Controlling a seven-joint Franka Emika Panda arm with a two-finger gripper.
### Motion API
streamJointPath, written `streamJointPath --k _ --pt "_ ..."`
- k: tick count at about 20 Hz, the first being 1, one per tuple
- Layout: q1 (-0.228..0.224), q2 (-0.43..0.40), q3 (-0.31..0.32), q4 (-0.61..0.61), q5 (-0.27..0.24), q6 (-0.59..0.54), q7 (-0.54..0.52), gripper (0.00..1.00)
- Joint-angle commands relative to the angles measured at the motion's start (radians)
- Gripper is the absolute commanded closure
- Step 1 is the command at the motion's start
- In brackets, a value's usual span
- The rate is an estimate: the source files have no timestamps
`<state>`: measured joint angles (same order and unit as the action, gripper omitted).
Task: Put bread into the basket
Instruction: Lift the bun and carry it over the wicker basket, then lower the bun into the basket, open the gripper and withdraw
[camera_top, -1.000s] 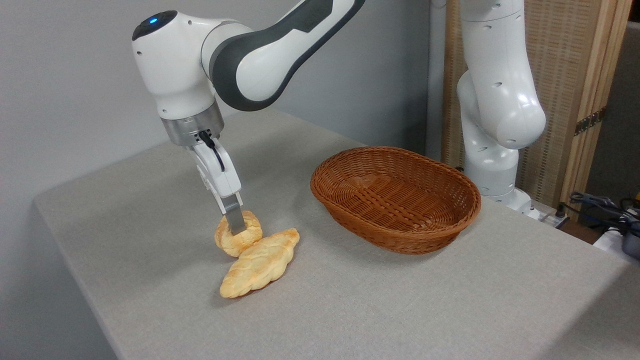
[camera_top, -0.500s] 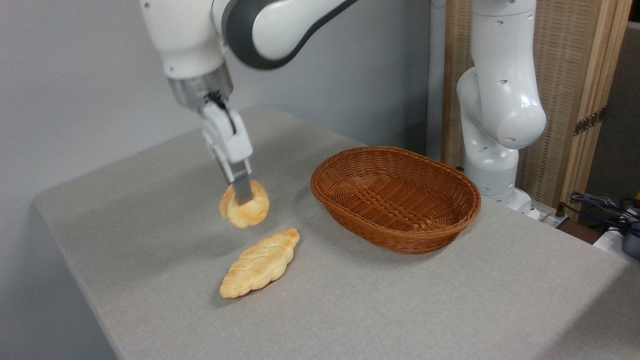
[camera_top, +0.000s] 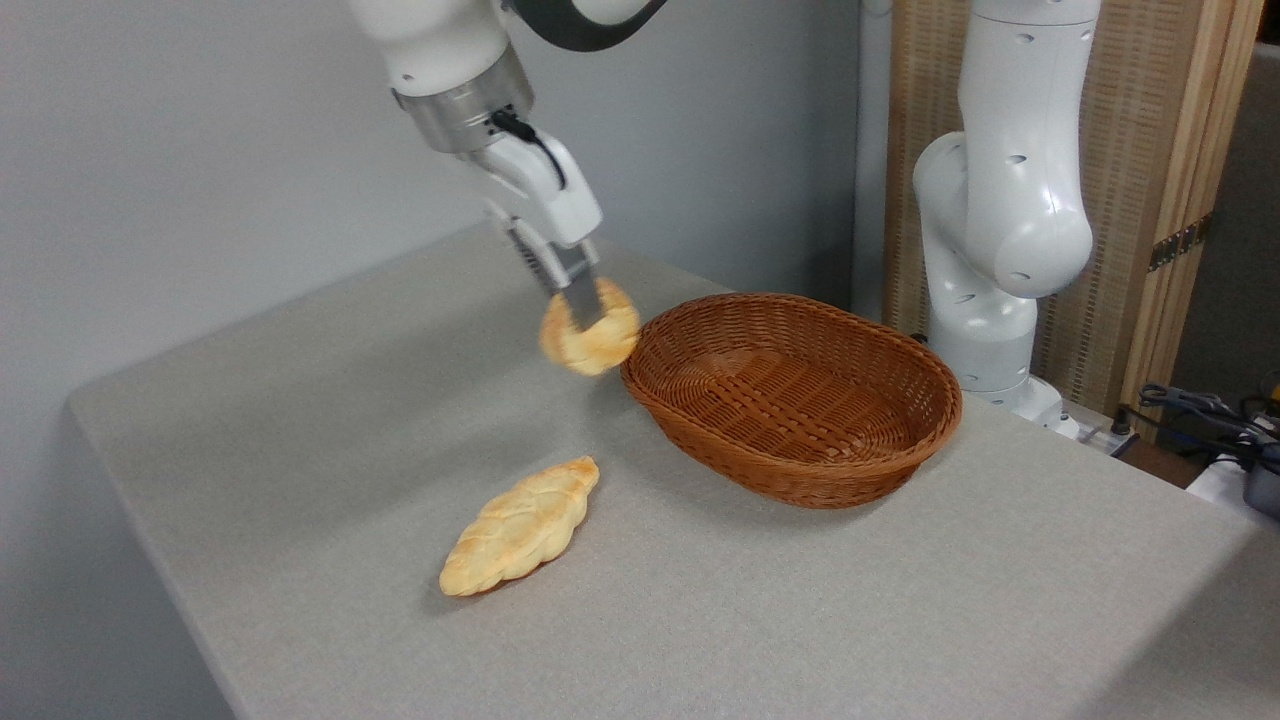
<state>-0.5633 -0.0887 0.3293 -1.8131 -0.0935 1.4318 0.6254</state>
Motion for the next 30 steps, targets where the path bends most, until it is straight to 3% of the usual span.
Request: streamJointPath --k 1,2,3,4,7,9,22,28,30 --pt "-0.006 -0.005 0.007 -0.015 0.006 -0.143 0.002 0.68" --pt "-0.006 -0.005 0.005 -0.02 0.005 -0.158 0.002 0.67" --pt "-0.007 -0.005 0.005 -0.035 0.003 -0.178 0.003 0.56" --pt "-0.01 -0.005 0.004 -0.049 0.0 -0.186 0.003 0.39" --pt "-0.017 0.001 -0.004 -0.096 0.001 -0.194 0.002 0.04" --pt "-0.017 0.006 -0.006 -0.104 0.0 -0.194 0.002 0.0" --pt "-0.049 0.037 -0.006 -0.094 0.003 -0.16 0.003 0.0" --pt "-0.041 0.027 0.004 -0.04 0.014 0.039 0.003 0.0" --pt "-0.038 0.029 0.005 -0.029 0.044 0.114 0.003 0.0"
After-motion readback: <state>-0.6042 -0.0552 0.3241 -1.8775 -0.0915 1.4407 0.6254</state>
